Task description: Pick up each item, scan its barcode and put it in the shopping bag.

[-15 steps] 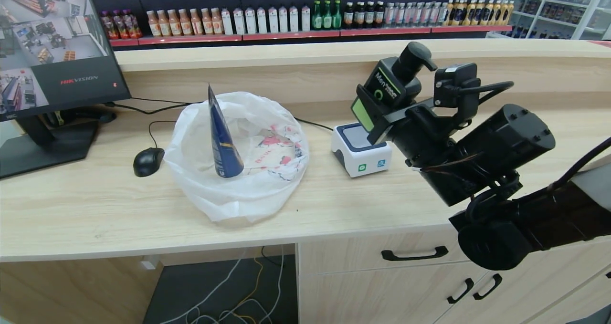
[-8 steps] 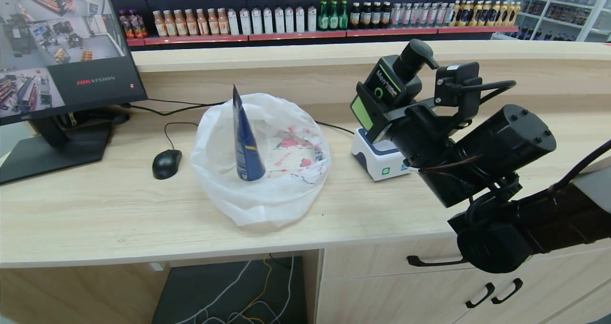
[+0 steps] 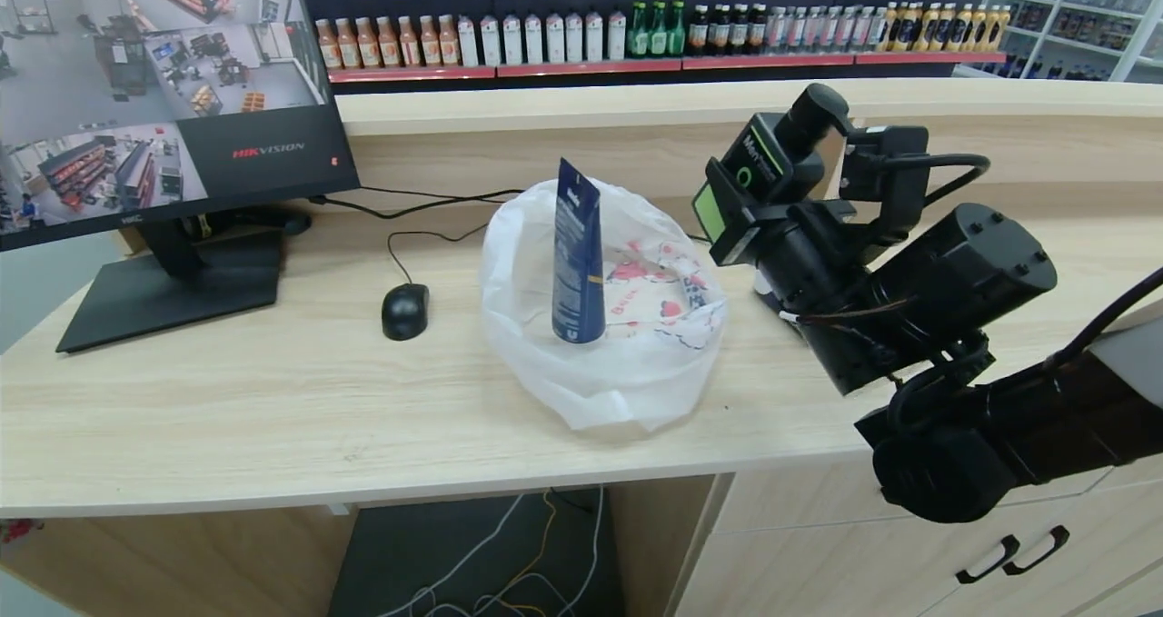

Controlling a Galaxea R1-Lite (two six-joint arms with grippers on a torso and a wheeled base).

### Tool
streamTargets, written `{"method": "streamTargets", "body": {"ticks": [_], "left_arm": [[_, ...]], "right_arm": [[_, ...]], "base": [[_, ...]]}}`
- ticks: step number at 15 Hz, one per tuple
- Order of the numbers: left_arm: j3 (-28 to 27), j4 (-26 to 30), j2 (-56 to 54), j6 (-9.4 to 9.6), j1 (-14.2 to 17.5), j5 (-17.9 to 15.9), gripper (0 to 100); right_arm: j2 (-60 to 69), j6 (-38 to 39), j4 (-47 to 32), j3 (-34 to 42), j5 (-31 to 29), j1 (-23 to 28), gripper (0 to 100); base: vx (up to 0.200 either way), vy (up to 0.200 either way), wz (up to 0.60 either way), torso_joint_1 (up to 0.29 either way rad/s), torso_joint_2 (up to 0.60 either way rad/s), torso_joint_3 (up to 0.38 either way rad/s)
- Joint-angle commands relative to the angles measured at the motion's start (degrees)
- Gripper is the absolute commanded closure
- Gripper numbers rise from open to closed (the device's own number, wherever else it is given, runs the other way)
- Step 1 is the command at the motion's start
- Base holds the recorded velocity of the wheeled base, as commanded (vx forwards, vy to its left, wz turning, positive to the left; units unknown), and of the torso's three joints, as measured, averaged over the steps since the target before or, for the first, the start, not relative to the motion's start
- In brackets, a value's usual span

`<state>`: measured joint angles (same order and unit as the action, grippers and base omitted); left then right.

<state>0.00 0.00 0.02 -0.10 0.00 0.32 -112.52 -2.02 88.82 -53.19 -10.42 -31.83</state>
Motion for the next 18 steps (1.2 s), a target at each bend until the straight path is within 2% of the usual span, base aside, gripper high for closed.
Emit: {"method": "streamTargets", "body": {"ticks": [1, 6, 12, 18], "left_arm": [[0.0, 0.0, -0.02, 0.01, 0.0, 0.03, 0], [0.0, 0.0, -0.02, -0.08, 0.0, 0.03, 0], [0.0, 0.0, -0.02, -0.08, 0.0, 0.03, 0], [0.0, 0.0, -0.02, -0.08, 0.09, 0.03, 0]], "right_arm": [[-0.07, 0.35, -3.04, -0.87, -2.32, 0.45, 100], [-0.16, 0.27, -10.6, -1.48, -3.9, 0.36, 100], [-2.79, 0.27, -21.23, -9.57, -3.82, 0.45, 100], [-10.44, 0.35, -21.5, -15.19, -8.21, 0.54, 100]], "base": [[0.0, 0.0, 0.0, 0.0, 0.0, 0.0], [0.0, 0.0, 0.0, 0.0, 0.0, 0.0], [0.0, 0.0, 0.0, 0.0, 0.0, 0.0], [0.0, 0.0, 0.0, 0.0, 0.0, 0.0]]}}
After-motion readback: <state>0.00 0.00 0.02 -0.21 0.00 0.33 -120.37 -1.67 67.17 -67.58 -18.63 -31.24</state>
